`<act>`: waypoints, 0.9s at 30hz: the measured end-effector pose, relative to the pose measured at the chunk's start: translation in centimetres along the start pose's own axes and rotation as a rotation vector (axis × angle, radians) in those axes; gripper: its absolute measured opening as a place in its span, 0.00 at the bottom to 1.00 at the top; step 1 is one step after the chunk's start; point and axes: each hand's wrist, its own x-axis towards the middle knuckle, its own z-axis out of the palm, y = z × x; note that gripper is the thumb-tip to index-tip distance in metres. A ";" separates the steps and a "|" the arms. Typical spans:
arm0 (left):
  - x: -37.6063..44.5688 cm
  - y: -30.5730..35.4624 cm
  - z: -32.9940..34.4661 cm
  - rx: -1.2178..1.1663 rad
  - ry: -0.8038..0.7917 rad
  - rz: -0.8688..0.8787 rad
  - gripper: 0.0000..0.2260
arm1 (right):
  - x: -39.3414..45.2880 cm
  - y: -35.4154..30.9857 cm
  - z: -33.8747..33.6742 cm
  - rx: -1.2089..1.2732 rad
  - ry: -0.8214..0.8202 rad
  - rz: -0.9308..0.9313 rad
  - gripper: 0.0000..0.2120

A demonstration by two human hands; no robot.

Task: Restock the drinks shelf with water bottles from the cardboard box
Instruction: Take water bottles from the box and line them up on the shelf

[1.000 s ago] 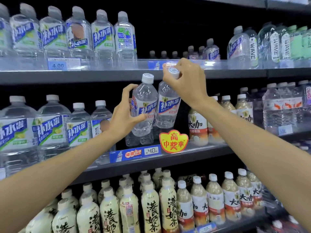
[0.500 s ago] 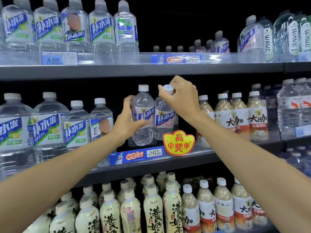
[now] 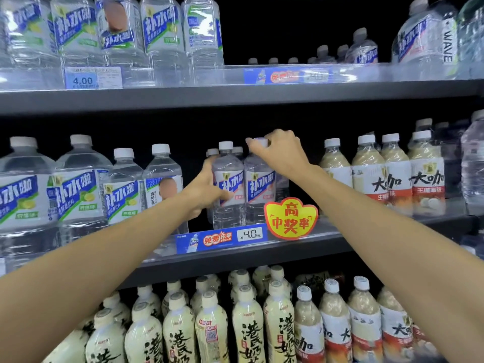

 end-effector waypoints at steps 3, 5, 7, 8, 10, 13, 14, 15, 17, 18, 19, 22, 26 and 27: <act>0.8 0.3 -0.2 -0.021 0.004 -0.115 0.37 | 0.8 0.3 0.8 0.007 -0.127 0.074 0.29; 1.1 0.4 -0.3 -0.020 0.006 -0.156 0.37 | 1.1 0.4 1.5 -0.008 -0.192 0.113 0.28; 1.5 0.4 -0.4 0.003 0.018 -0.189 0.37 | 1.1 0.4 2.0 -0.040 -0.254 0.141 0.30; 1.7 0.5 -0.4 0.029 0.025 -0.196 0.37 | 1.2 0.4 2.2 -0.032 -0.271 0.163 0.31; 2.1 0.7 -0.5 0.120 0.048 -0.167 0.44 | 1.3 0.5 2.1 0.096 -0.307 0.224 0.34; 2.0 2.1 -0.7 0.384 0.133 -0.015 0.59 | 1.1 0.8 0.9 0.275 -0.470 0.263 0.37; 2.0 2.6 -0.8 0.513 0.144 0.051 0.61 | 1.0 0.9 0.6 0.269 -0.558 0.255 0.37; 2.0 3.0 -0.9 0.660 0.141 0.113 0.62 | 0.7 1.0 0.4 0.244 -0.624 0.237 0.37; 2.0 3.5 -1.1 0.907 0.124 0.166 0.58 | 0.4 1.2 0.5 0.203 -0.640 0.205 0.38; 2.2 3.6 -1.3 0.979 0.118 0.157 0.56 | 0.2 1.3 0.8 0.195 -0.612 0.194 0.38; 2.2 3.6 -1.4 1.022 0.112 0.142 0.55 | 0.1 1.2 1.2 0.183 -0.582 0.184 0.39; 2.5 3.6 -1.6 1.117 0.112 0.095 0.53 | 0.3 0.7 2.5 0.100 -0.550 0.159 0.41; 3.4 3.4 -1.5 1.245 0.123 0.050 0.53 | 1.0 -0.3 3.8 -0.009 -0.550 0.168 0.39; 3.6 3.3 -1.5 1.273 0.125 0.048 0.53 | 1.1 -0.4 3.9 -0.030 -0.550 0.167 0.39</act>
